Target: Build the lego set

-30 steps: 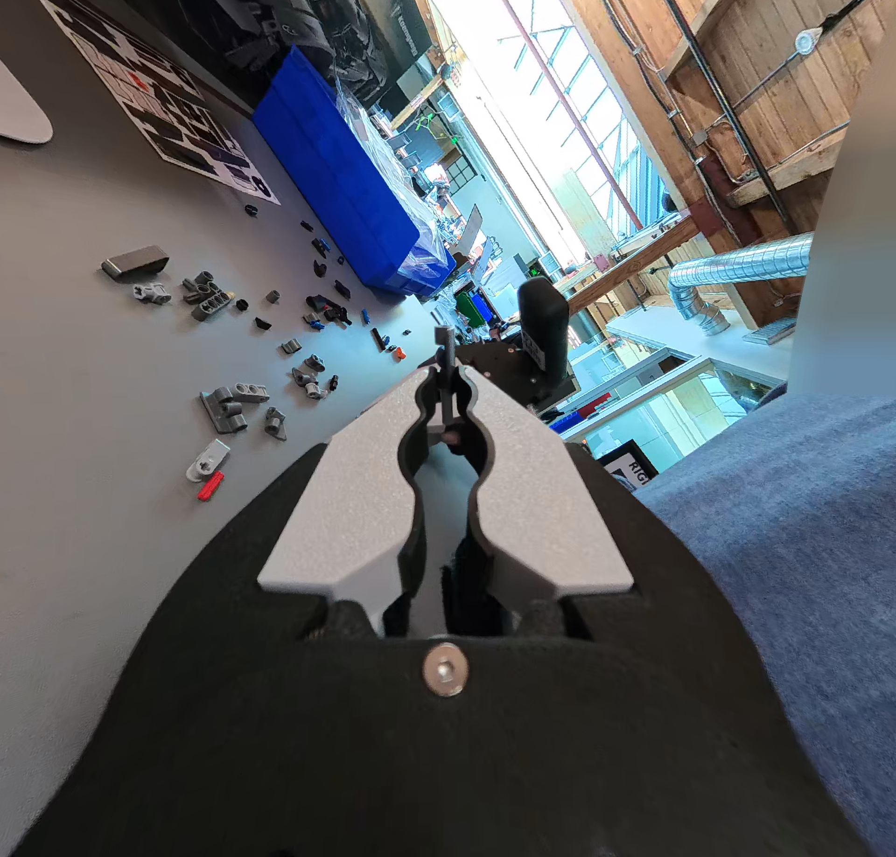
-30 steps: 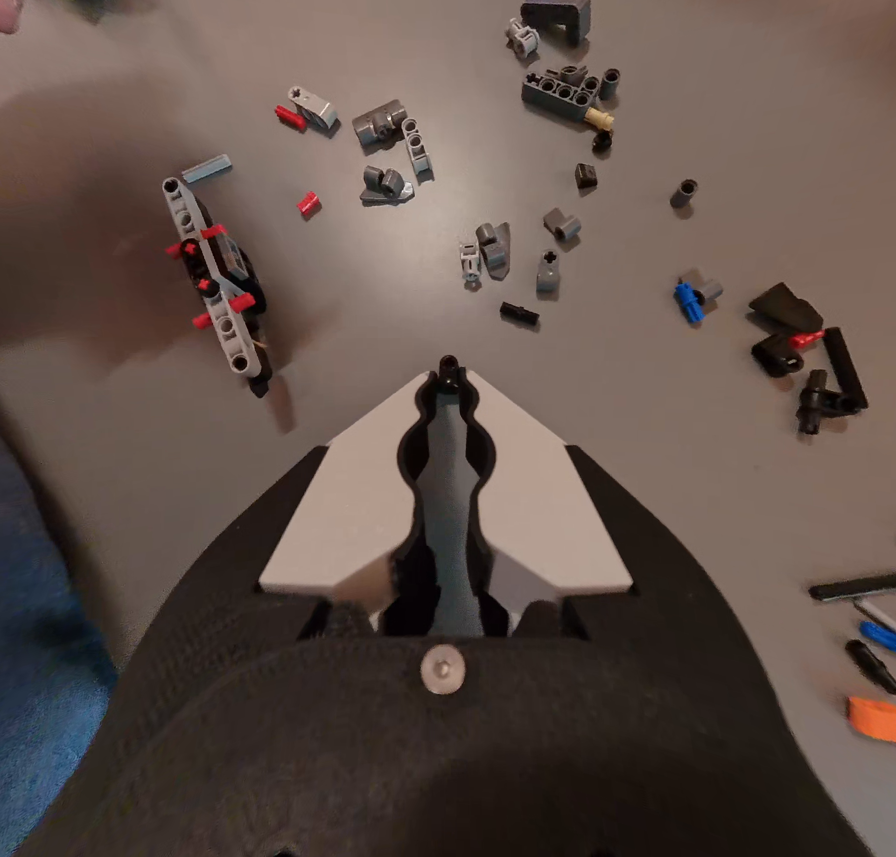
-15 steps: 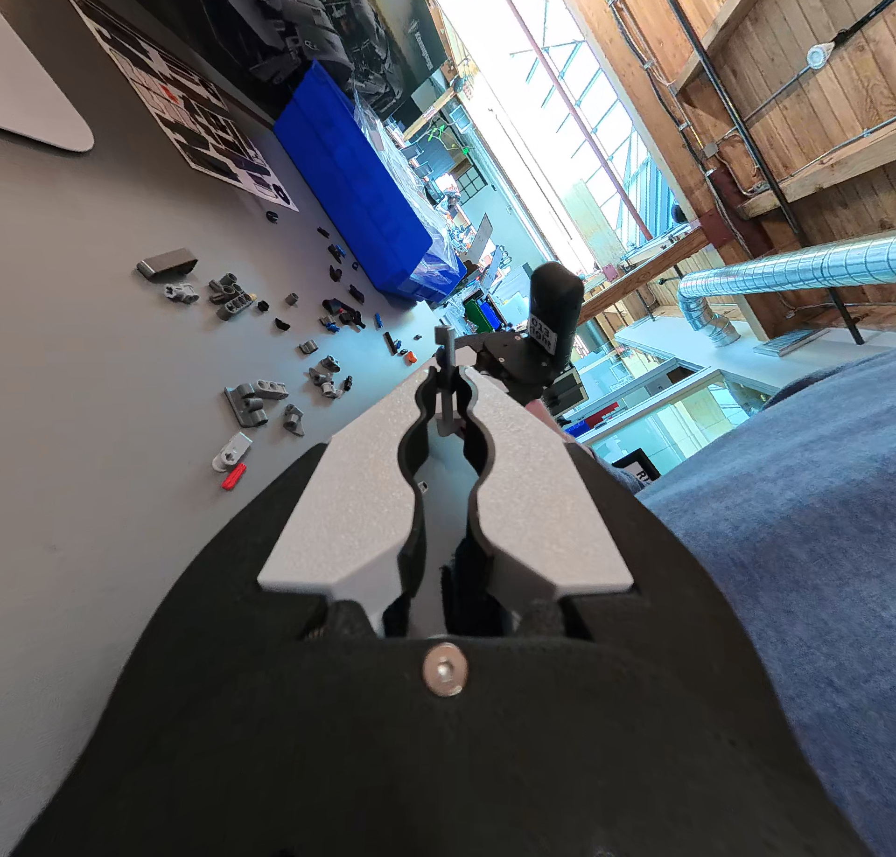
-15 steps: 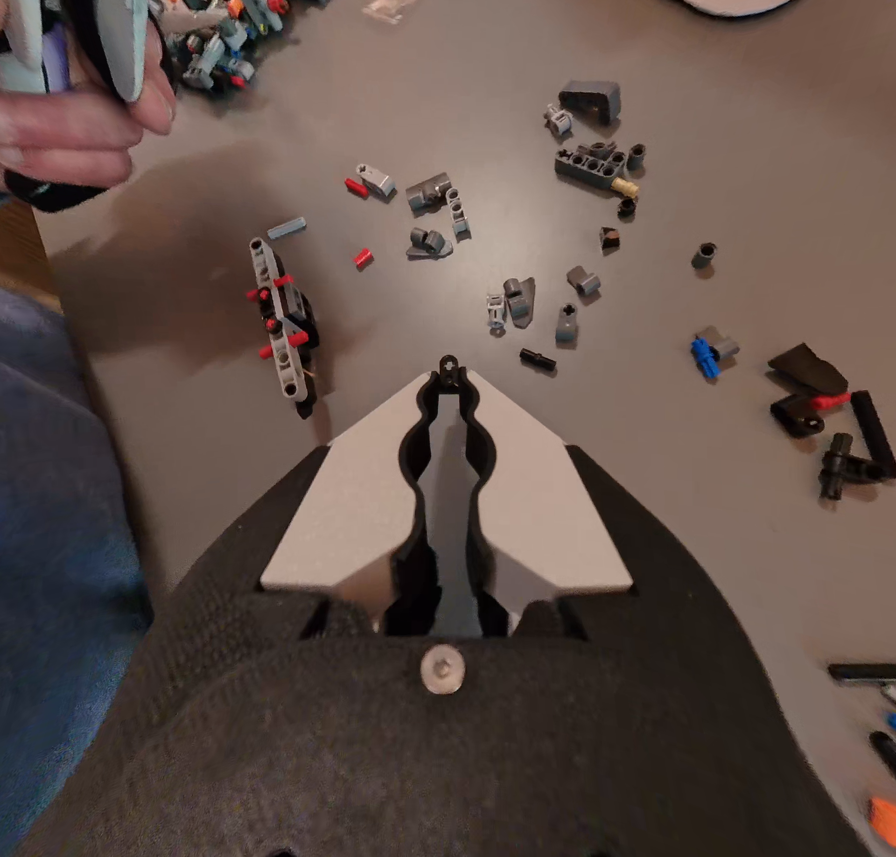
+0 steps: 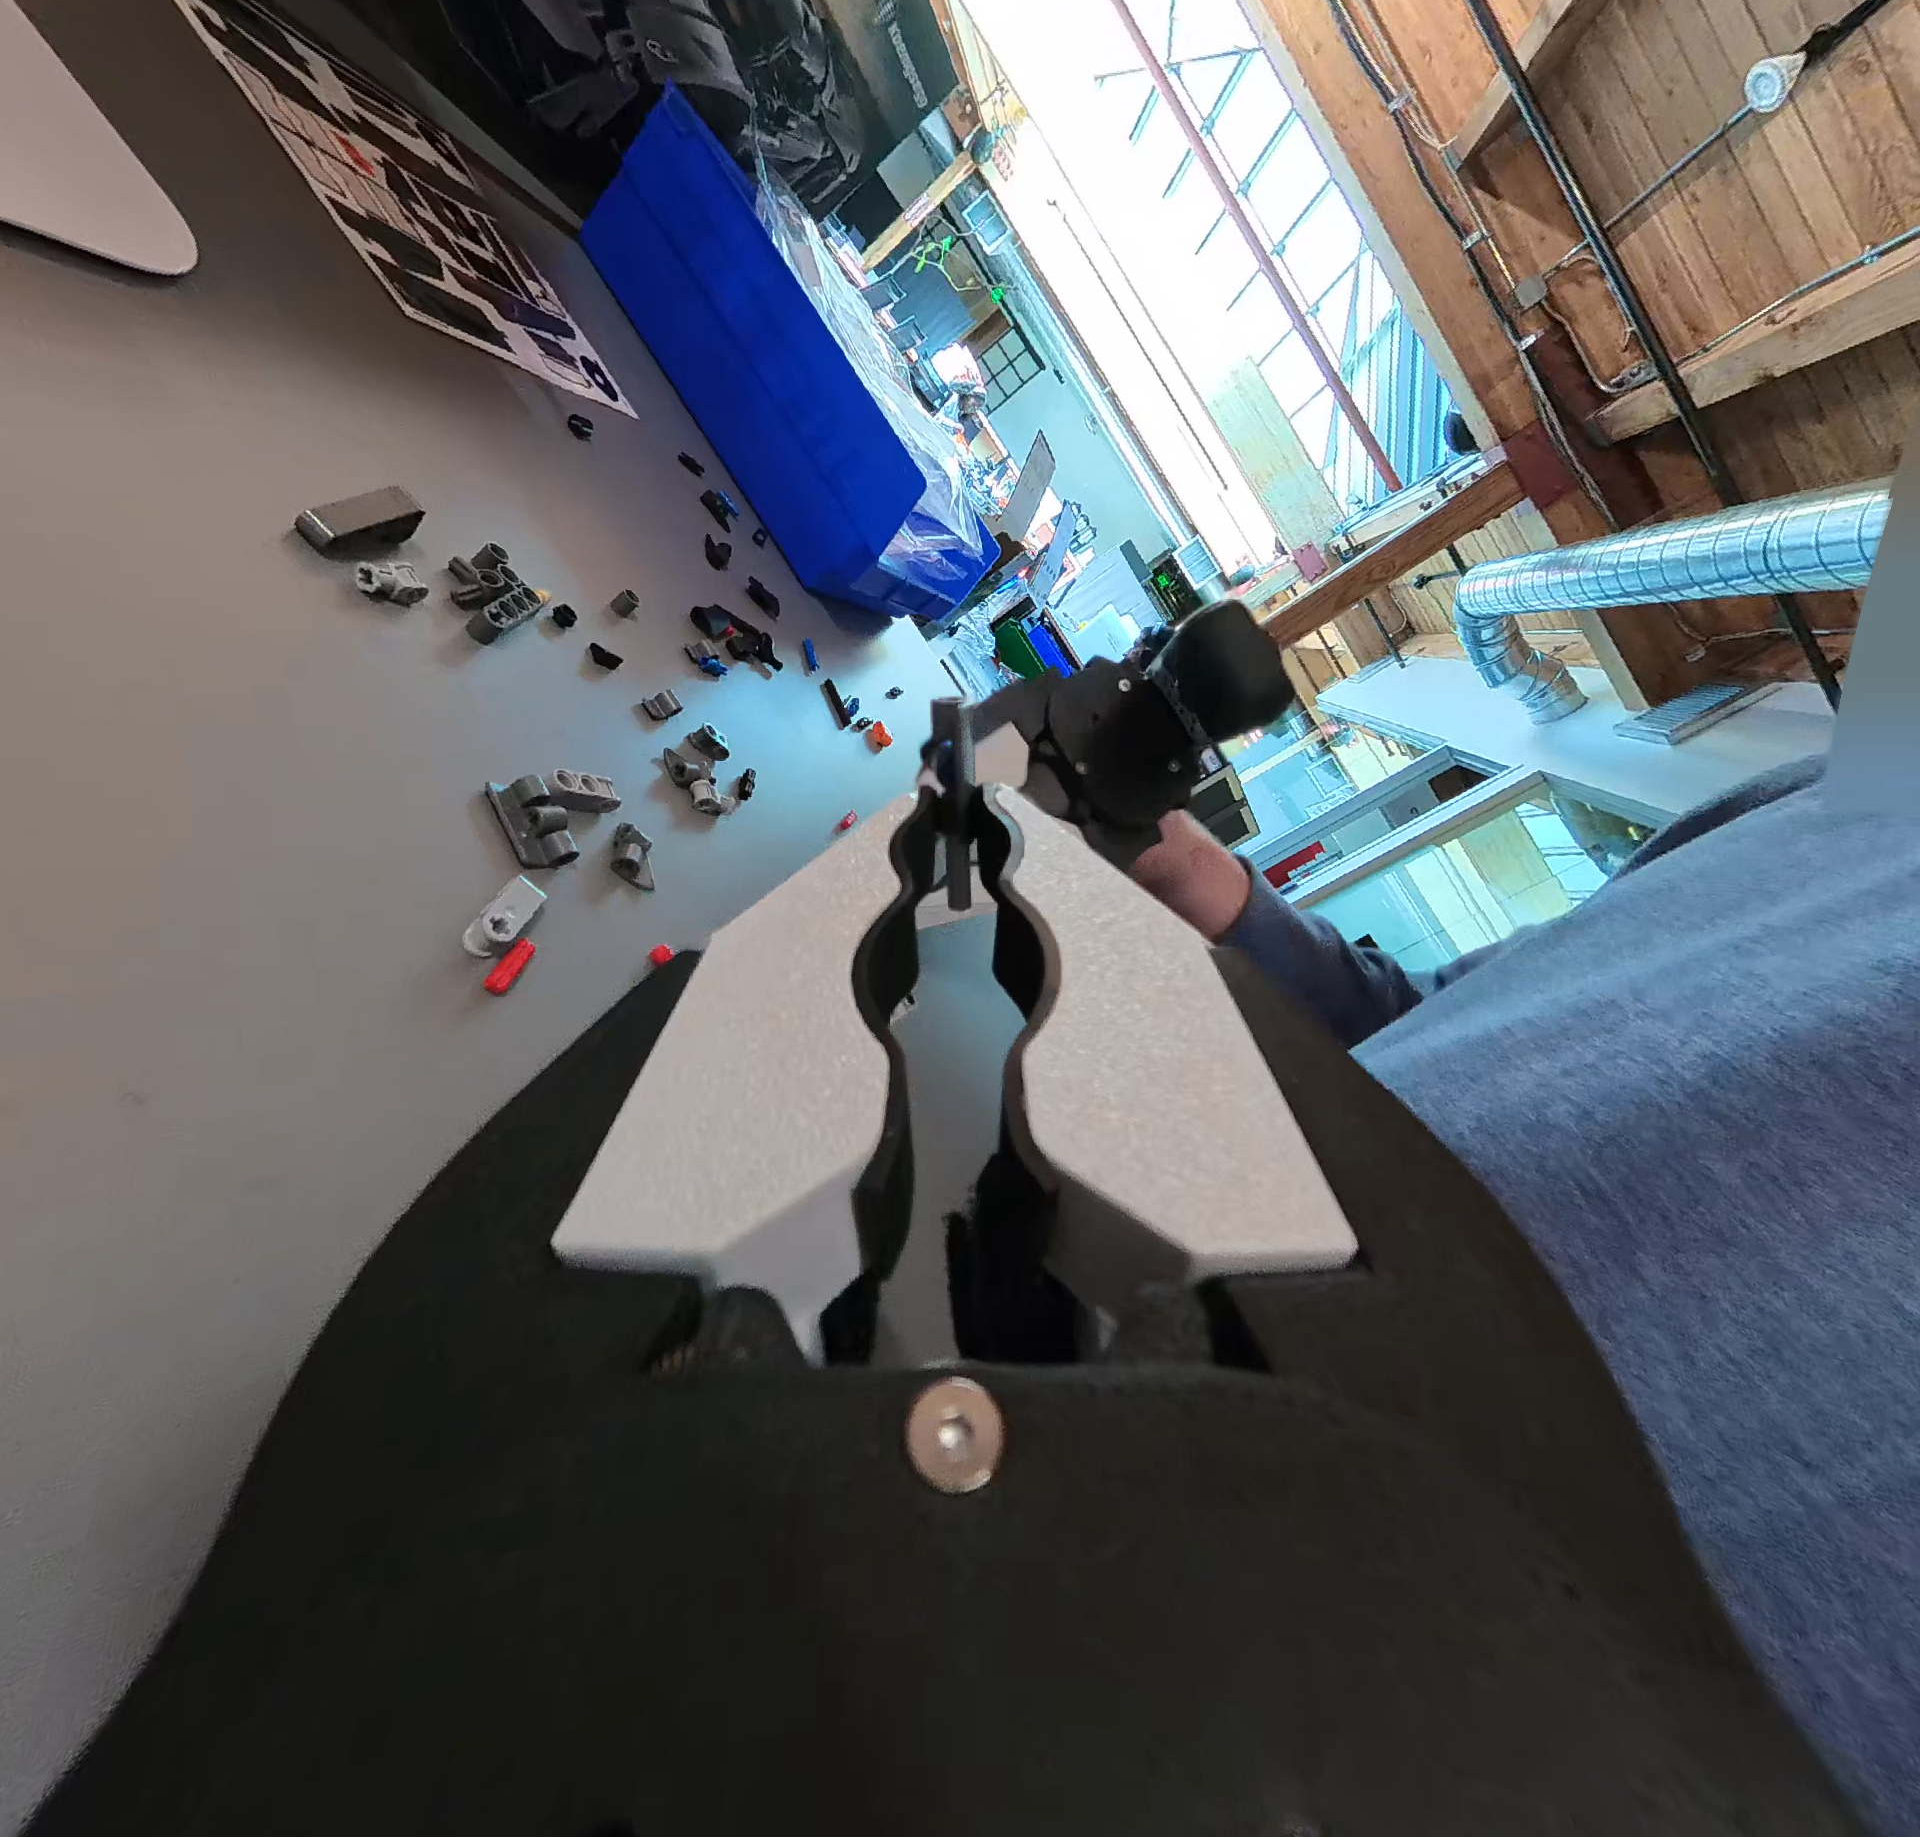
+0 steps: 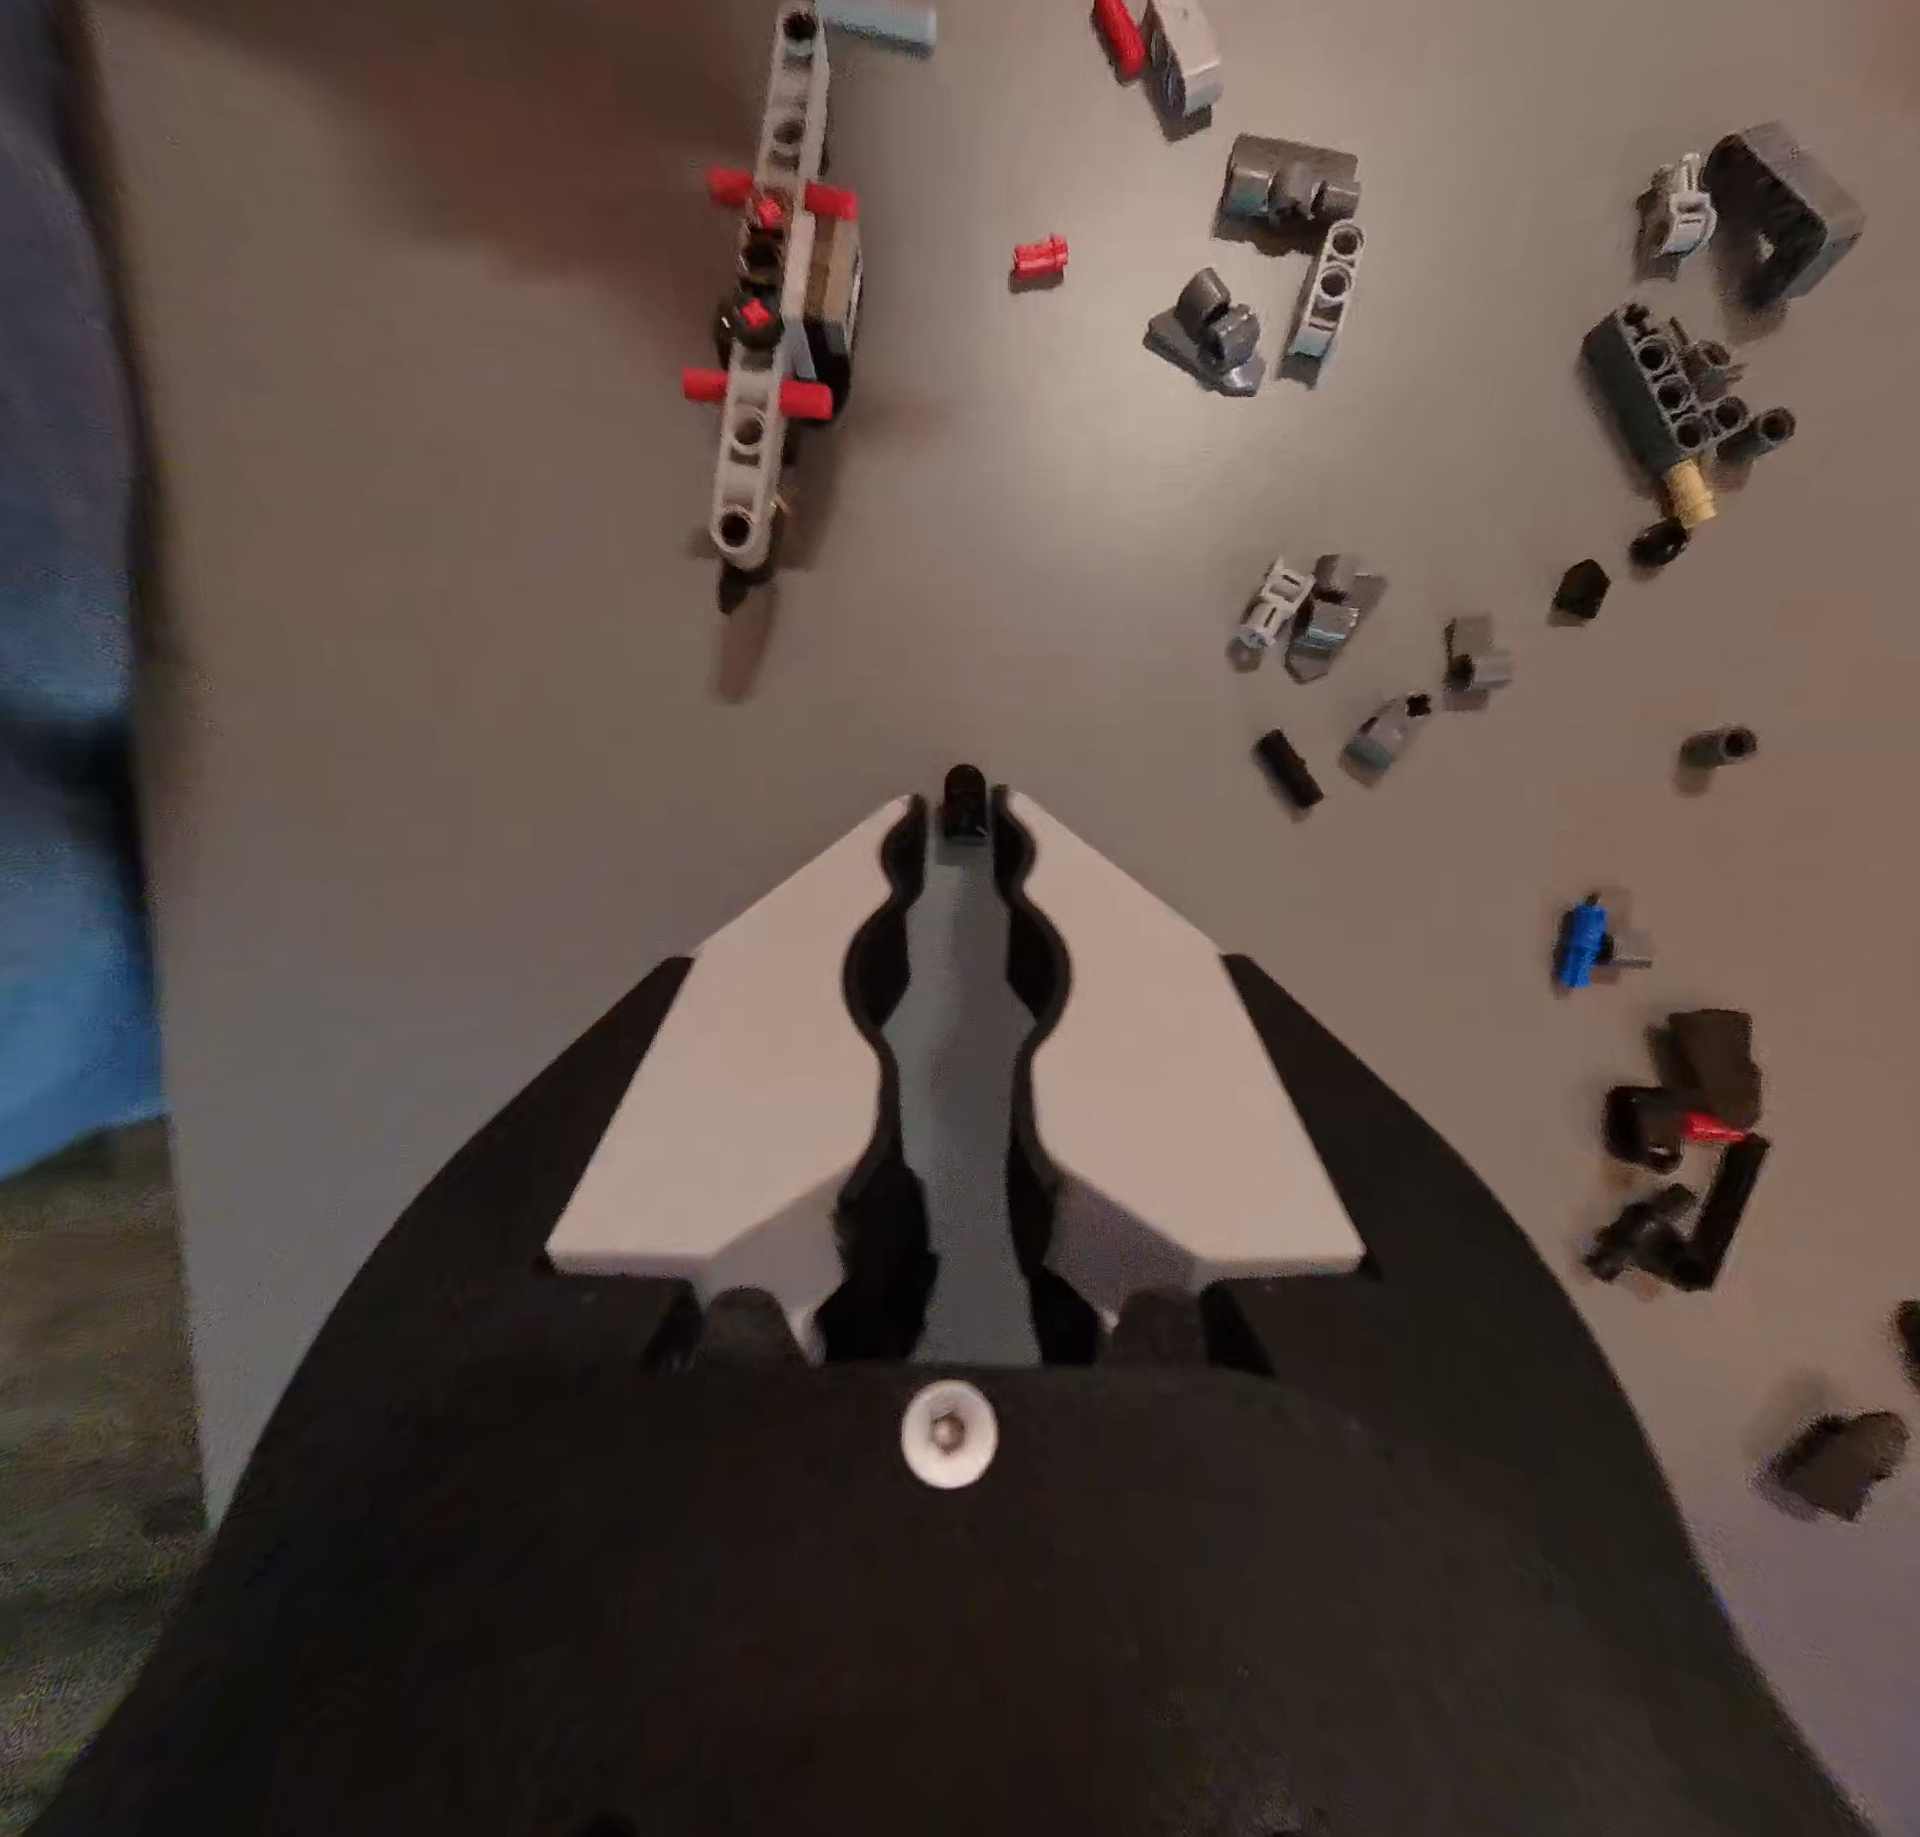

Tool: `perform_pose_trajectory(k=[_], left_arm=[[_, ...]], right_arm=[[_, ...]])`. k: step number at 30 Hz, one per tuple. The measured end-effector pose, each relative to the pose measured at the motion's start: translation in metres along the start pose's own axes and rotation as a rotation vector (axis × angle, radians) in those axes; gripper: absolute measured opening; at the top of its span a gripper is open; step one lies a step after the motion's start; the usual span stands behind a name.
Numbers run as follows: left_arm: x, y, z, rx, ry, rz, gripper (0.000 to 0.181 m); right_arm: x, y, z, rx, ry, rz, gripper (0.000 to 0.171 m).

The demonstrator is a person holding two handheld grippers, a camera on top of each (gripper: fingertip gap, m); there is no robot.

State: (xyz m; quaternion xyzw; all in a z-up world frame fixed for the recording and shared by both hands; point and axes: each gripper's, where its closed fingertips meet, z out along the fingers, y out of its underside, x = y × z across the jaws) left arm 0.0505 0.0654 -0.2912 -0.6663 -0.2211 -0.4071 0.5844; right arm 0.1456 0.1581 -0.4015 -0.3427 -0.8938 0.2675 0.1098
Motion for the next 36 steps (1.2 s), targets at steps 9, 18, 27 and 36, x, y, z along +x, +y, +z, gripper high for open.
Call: perform_pose_trajectory(k=[9,18,27,36], left_arm=[[0.003,0.006,-0.003,-0.031,-0.003,0.024,0.005],[0.001,0.01,0.008,-0.082,0.033,0.013,0.005],[-0.001,0.011,0.01,-0.107,0.051,0.007,0.005],[-0.005,0.008,0.005,-0.099,0.054,-0.008,0.005]], right_arm=[[0.009,0.009,-0.027,0.089,0.159,0.286,0.023],[-0.008,0.001,-0.016,0.176,0.198,0.611,0.012],[0.008,-0.009,0.003,0.203,0.227,0.647,0.023],[0.011,-0.011,0.001,0.247,0.265,0.745,0.024]])
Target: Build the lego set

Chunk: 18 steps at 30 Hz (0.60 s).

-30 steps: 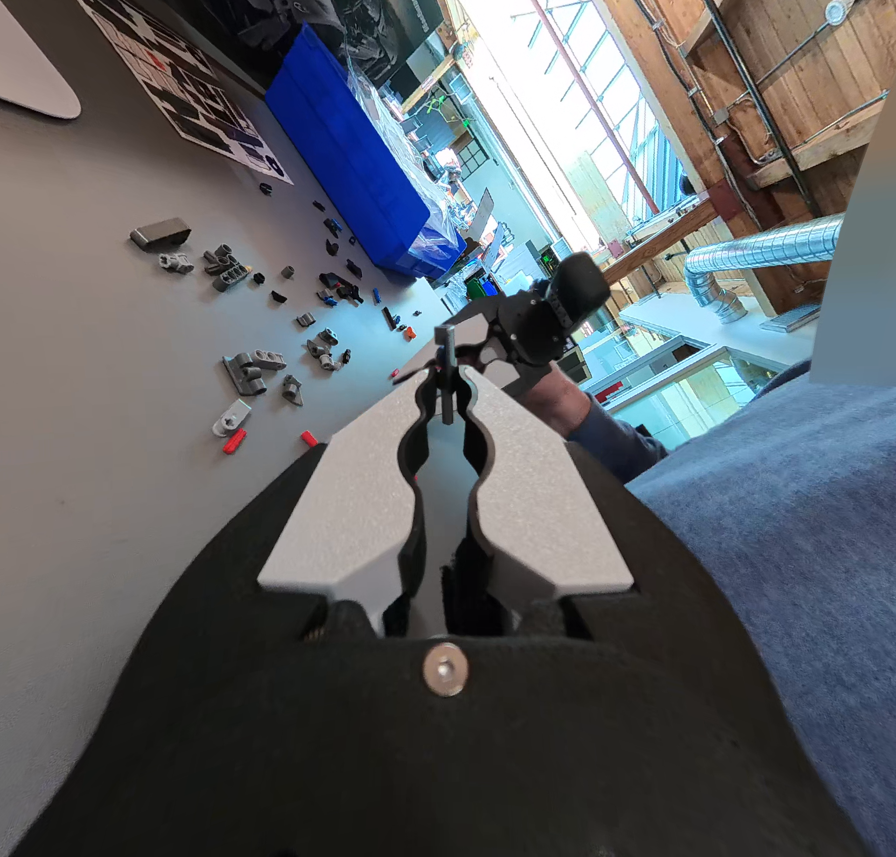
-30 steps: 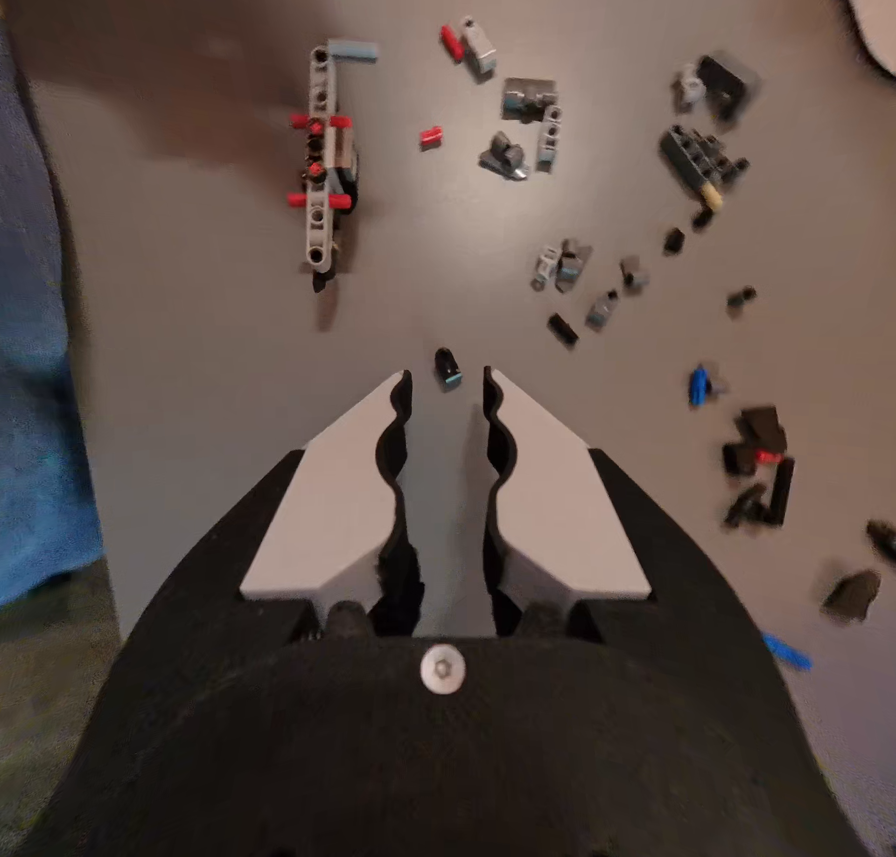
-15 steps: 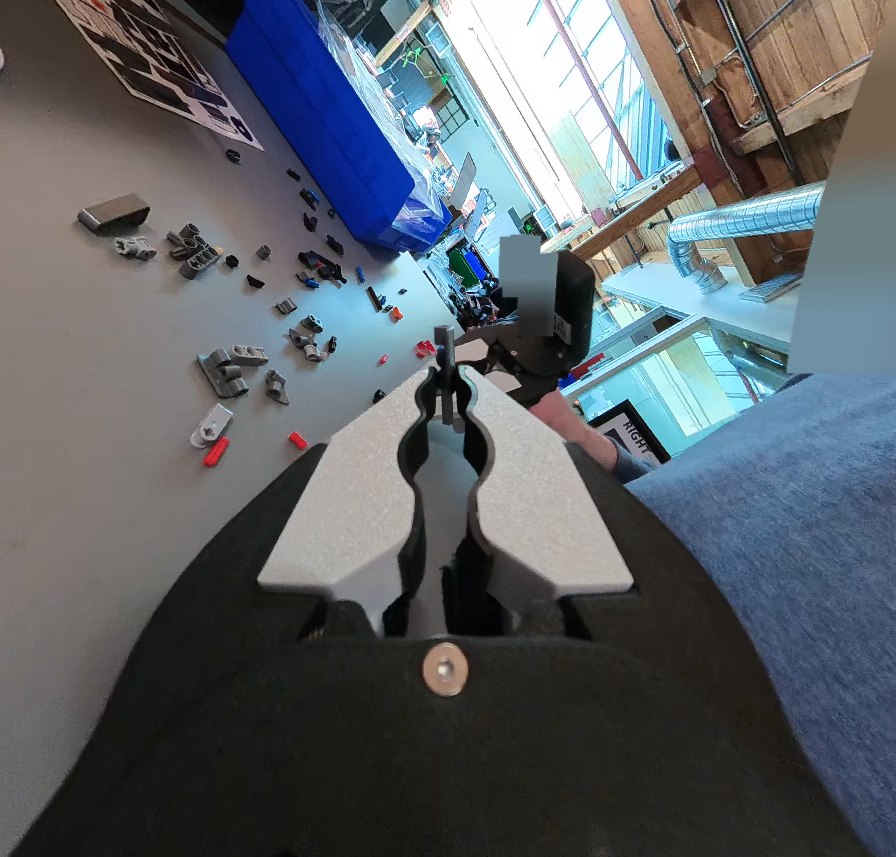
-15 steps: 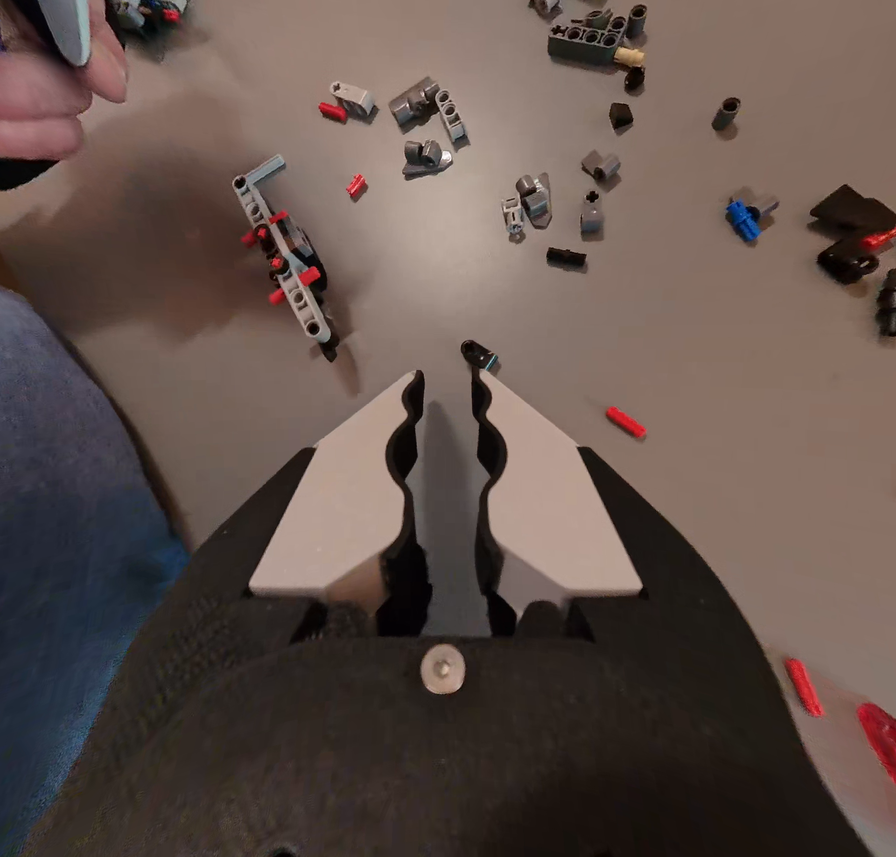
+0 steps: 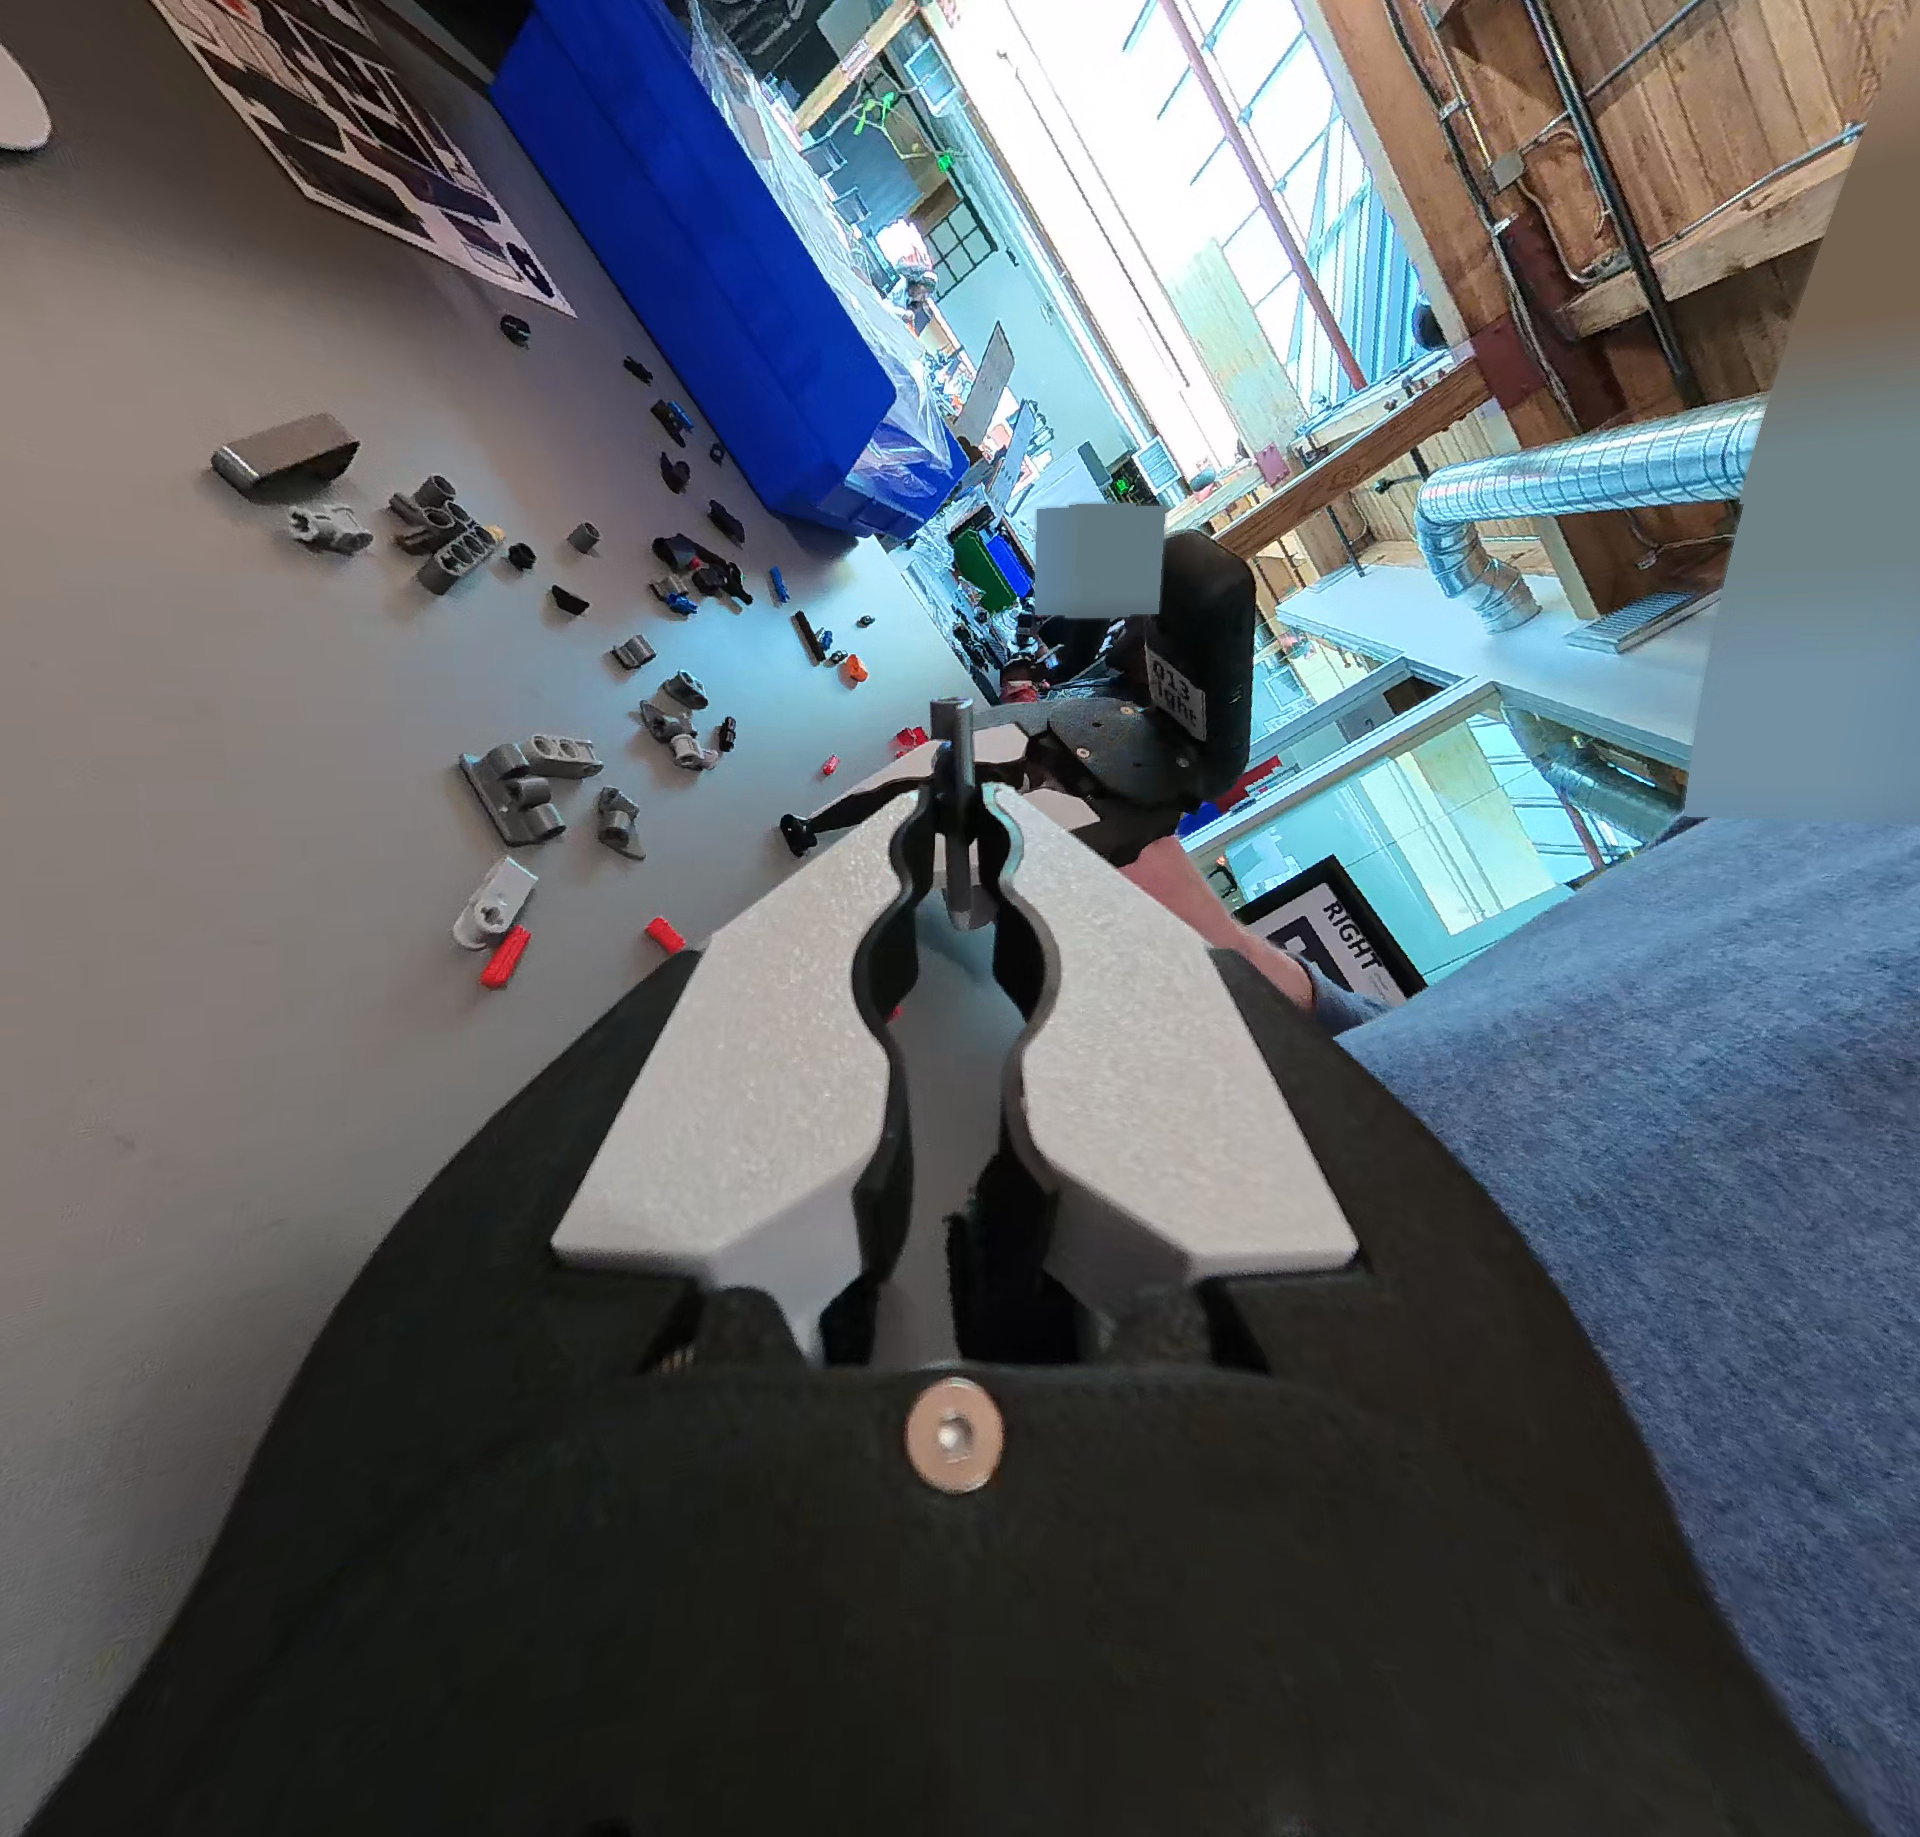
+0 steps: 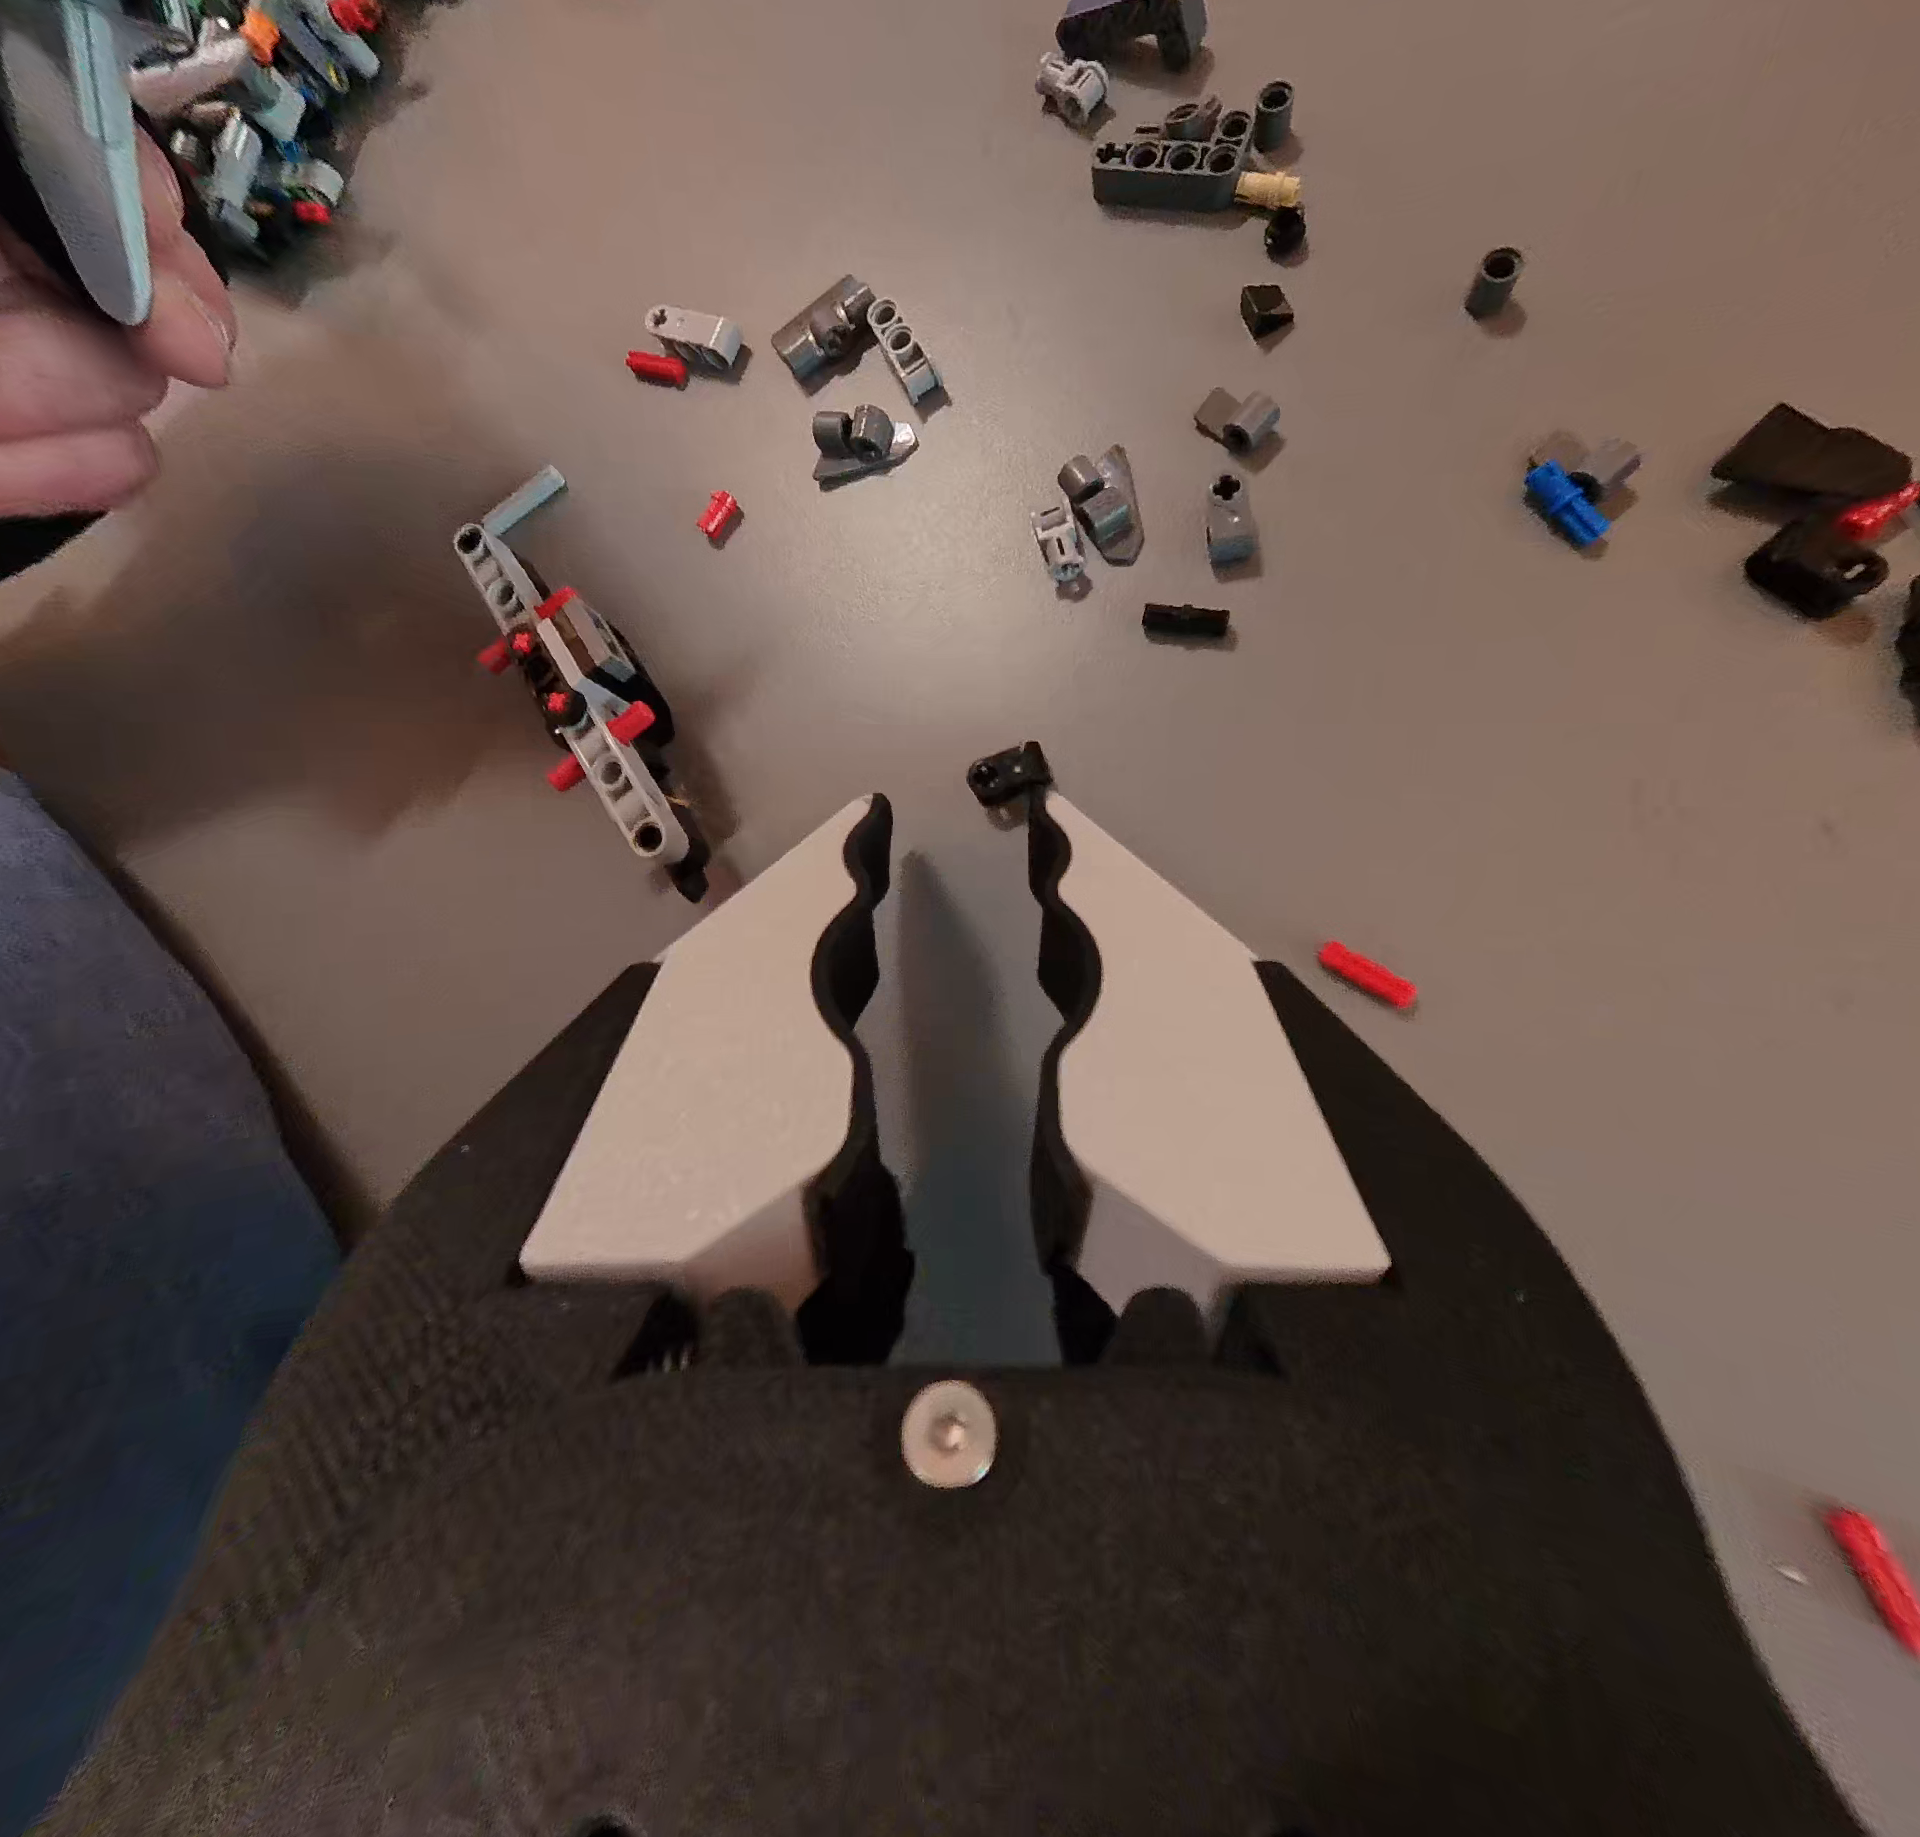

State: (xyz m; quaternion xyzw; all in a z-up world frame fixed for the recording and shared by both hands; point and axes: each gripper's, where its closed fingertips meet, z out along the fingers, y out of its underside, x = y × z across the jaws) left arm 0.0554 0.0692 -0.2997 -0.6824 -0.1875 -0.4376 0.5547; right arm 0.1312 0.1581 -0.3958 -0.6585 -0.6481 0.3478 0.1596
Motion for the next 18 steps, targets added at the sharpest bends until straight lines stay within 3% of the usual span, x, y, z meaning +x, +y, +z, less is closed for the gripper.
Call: perform_pose_trajectory(k=[8,13,18], left_arm=[[-0.0018,-0.0016,-0.0019,-0.01,0.006,0.001,0.005],[-0.0021,-0.0026,-0.0023,-0.013,0.012,-0.001,0.005],[-0.0006,-0.0051,-0.0039,-0.011,0.017,0.011,0.005]], right_arm=[[0.0001,-0.0049,0.0086,-0.009,0.037,-0.019,0.022],[0.0036,-0.0033,0.0087,-0.007,0.083,-0.035,0.007],[0.0037,-0.0032,0.0084,-0.007,0.087,-0.037,0.006]])
